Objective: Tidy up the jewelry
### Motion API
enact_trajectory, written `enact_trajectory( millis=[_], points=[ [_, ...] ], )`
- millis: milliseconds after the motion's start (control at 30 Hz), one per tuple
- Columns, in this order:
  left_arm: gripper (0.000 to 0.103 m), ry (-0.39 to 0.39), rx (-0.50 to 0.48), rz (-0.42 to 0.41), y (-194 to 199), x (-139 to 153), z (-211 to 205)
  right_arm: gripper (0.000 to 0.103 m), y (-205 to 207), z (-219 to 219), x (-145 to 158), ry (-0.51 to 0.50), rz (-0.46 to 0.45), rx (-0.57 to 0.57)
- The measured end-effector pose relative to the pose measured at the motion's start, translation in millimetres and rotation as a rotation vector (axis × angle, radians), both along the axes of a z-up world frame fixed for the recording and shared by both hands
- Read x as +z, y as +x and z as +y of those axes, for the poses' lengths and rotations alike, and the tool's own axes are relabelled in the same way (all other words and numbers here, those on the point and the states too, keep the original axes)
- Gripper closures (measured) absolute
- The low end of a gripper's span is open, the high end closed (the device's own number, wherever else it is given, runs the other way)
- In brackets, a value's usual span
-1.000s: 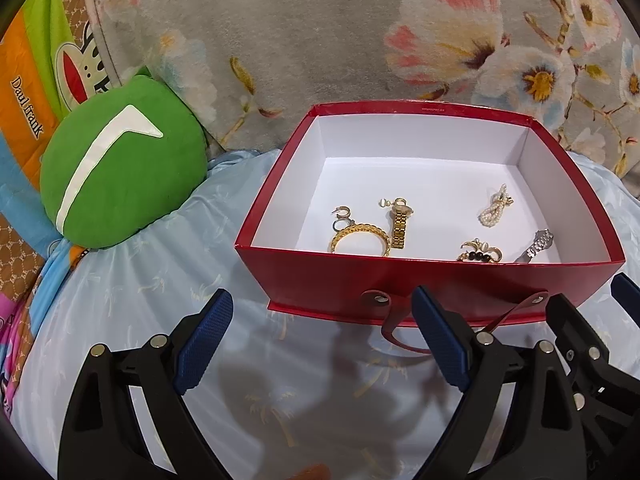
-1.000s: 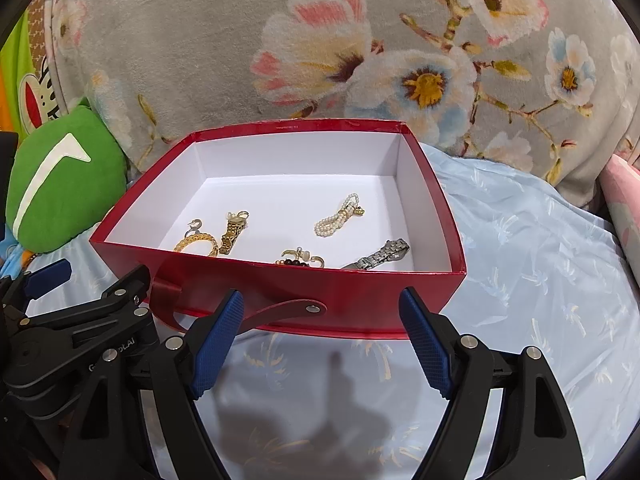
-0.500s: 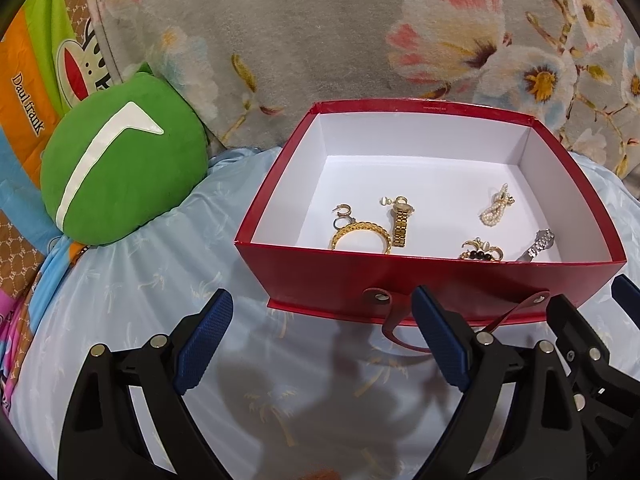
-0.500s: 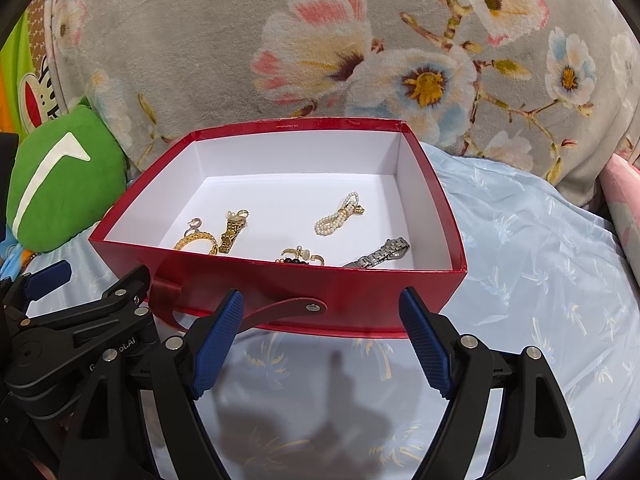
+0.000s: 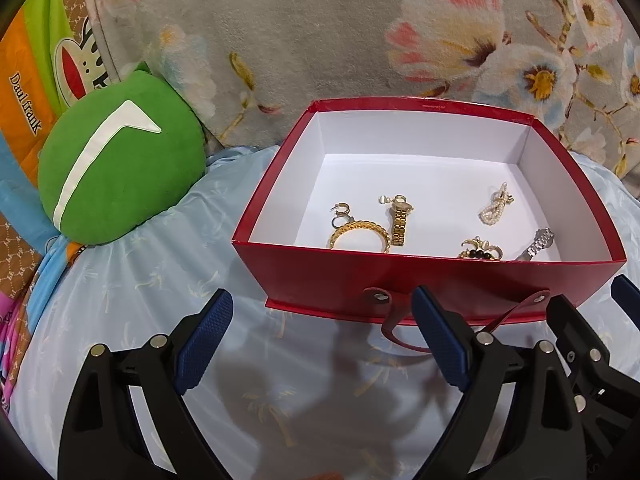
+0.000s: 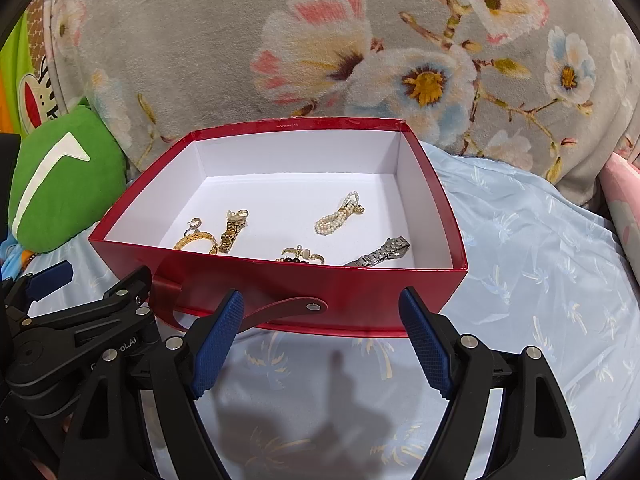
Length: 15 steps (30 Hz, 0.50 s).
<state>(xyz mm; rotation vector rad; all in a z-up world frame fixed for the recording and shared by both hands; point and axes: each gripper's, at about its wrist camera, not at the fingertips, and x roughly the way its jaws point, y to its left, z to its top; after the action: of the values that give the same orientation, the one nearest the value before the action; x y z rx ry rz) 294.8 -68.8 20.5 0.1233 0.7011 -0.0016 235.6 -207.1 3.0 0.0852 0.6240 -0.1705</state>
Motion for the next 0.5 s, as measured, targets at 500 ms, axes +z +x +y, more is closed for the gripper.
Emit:
enact_trajectory(
  millis=[500],
  points=[
    [0.017, -0.005, -0.002, -0.002, 1.5, -0.6, -1.5, 0.025, -0.1, -0.4, -0.7, 0.003, 0.001, -0.001]
  ],
)
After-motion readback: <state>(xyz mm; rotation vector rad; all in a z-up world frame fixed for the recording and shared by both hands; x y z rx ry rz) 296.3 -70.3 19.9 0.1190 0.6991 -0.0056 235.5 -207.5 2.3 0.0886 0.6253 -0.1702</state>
